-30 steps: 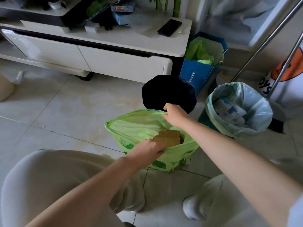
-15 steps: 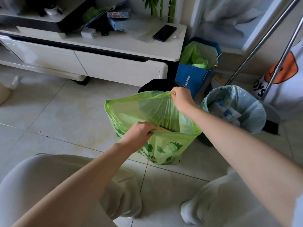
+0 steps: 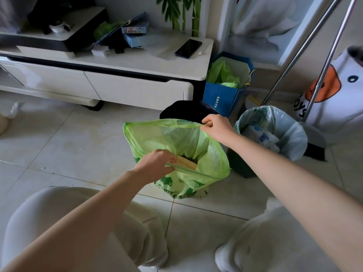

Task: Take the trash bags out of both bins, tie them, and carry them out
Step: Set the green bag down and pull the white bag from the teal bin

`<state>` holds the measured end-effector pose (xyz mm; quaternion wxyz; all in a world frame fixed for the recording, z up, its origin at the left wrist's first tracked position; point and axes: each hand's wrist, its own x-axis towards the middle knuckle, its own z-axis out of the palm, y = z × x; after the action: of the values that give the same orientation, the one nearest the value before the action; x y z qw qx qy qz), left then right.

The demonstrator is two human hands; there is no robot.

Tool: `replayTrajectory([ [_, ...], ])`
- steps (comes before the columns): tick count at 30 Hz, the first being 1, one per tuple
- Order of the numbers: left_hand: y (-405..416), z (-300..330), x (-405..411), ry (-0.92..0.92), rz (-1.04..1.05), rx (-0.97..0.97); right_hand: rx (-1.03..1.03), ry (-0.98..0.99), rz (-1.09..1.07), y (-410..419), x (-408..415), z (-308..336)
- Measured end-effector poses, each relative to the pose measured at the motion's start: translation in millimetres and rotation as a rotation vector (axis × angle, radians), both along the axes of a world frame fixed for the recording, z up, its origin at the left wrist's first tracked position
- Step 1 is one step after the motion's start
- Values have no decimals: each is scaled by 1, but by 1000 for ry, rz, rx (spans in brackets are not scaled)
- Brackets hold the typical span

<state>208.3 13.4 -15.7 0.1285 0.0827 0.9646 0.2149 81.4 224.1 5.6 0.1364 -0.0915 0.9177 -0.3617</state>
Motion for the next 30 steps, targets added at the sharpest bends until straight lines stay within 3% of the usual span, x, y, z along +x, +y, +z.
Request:
replayTrajectory([
  [9, 50, 39, -38, -1, -124, 79, 93, 38, -122, 93, 20, 29],
  [16, 128, 42, -72, 20, 52, 278, 278, -47, -338, 186, 35, 18],
  [20, 170, 21, -101, -36, 185, 373, 284, -103, -524, 231, 45, -1],
  [23, 194, 7, -123, -95, 270, 382, 143, -157, -650, 254, 49, -26],
  [27, 211, -23, -151, -242, 403, 409, -17, -371, -877, 265, 42, -64],
  [30, 218, -55, -172, -404, 539, 543, -309, -540, -1000, 264, 40, -80],
])
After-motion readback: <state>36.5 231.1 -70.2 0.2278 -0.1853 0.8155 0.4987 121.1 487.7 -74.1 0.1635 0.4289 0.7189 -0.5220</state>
